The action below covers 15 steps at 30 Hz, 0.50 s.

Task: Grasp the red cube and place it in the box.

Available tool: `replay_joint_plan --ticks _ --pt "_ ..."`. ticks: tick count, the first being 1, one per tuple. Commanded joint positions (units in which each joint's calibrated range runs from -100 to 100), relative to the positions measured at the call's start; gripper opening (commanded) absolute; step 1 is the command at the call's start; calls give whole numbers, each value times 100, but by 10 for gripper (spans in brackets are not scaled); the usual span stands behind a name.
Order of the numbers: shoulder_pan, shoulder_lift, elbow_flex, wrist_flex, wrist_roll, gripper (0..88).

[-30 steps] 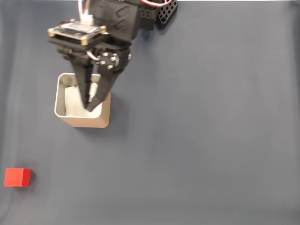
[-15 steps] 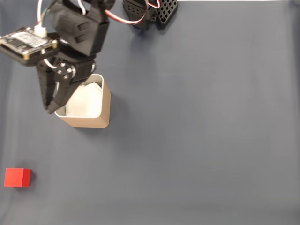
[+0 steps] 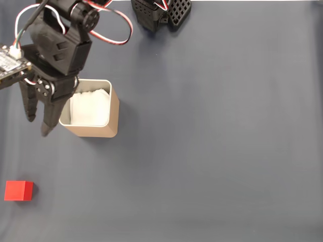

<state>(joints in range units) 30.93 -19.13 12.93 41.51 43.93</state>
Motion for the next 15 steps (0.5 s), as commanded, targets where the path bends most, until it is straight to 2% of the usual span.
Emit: replay_joint_plan --ticks 1,15 --pt "99 74 -400 -232 34 217" --pt "191 956 -1056 -331 98 351"
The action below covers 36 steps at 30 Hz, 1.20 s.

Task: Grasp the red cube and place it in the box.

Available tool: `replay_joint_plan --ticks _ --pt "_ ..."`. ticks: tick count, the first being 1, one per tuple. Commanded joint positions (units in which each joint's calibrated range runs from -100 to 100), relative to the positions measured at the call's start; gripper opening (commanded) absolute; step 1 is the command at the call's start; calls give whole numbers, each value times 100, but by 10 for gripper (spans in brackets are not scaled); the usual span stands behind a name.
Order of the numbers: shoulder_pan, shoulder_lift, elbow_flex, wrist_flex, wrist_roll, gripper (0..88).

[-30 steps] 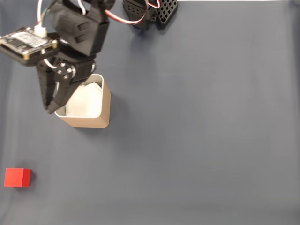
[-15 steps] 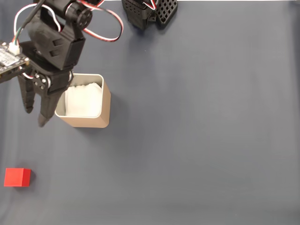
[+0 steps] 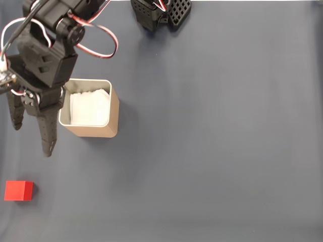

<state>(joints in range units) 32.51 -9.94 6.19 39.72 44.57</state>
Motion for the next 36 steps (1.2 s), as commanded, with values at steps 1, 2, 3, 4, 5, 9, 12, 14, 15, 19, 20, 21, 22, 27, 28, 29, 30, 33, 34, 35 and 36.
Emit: replay_joint_plan --ticks 1,2,3,4,5,9,12,14,15,19,20,21,22,27,28,29,30,33,34,35,36 --pt "33 124 -455 -160 20 367" --pt "33 211 -537 -160 0 384" --pt "40 298 -610 -160 -10 395" --pt "47 393 -701 -160 -15 410" --pt "54 488 -783 -152 -20 419" --pt "90 851 -1048 -160 10 439" --pt "118 1094 -1230 -160 15 452" --pt "132 1250 -1312 -169 24 459" --pt "139 1319 -1349 -201 24 462" --pt "147 1613 -1458 -382 -15 471" --pt "147 1682 -1504 -398 -24 471" --pt "147 1760 -1558 -407 -34 472" --pt "147 1838 -1622 -415 -49 472" --pt "154 2210 -1832 -530 -78 472" --pt "161 2279 -1841 -554 -78 472" --pt "168 2349 -1841 -587 -78 472" --pt "175 2426 -1841 -620 -78 472" --pt "182 2660 -1886 -718 -68 473" --pt "182 2747 -1923 -743 -63 473" --pt "182 2825 -1968 -776 -63 473" --pt "189 2902 -2023 -792 -63 474"
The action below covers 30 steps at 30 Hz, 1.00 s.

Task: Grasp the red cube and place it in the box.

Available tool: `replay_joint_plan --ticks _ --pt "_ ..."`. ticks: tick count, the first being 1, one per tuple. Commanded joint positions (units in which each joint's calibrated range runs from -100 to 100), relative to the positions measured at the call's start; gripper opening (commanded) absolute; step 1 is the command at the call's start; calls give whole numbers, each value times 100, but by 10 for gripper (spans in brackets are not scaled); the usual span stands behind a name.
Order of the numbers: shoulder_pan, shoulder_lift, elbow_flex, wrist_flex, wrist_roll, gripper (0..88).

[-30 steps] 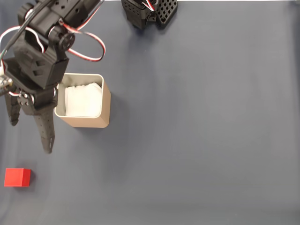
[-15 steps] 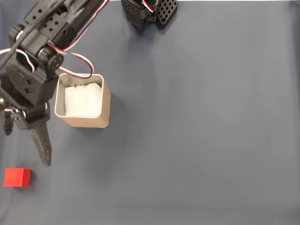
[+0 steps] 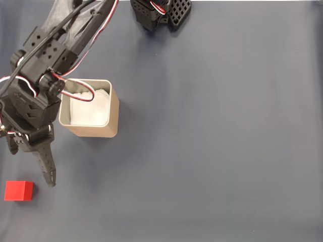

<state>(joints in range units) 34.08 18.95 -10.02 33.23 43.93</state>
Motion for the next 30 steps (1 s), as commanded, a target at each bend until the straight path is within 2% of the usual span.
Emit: replay_joint_plan --ticks 1,30 --pt "31 100 -466 -151 0 475" --pt "88 2039 -2289 -594 24 489"
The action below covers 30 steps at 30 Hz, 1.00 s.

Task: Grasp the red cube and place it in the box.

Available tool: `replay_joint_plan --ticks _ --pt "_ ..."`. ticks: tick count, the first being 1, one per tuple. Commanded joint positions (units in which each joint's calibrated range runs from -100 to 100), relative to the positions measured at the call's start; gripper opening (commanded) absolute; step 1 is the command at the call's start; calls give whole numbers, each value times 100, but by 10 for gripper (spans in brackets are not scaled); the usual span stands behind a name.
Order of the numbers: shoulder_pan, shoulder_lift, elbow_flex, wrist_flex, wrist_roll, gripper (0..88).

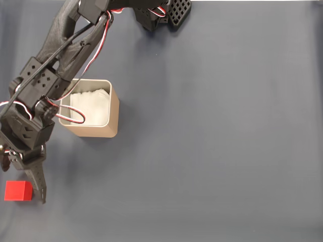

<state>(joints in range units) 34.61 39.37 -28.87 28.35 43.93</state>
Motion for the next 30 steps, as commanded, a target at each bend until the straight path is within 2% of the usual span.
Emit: replay_joint_plan --ticks 1,30 --pt "36 49 -458 -123 24 489" --pt "7 862 -823 -861 15 478"
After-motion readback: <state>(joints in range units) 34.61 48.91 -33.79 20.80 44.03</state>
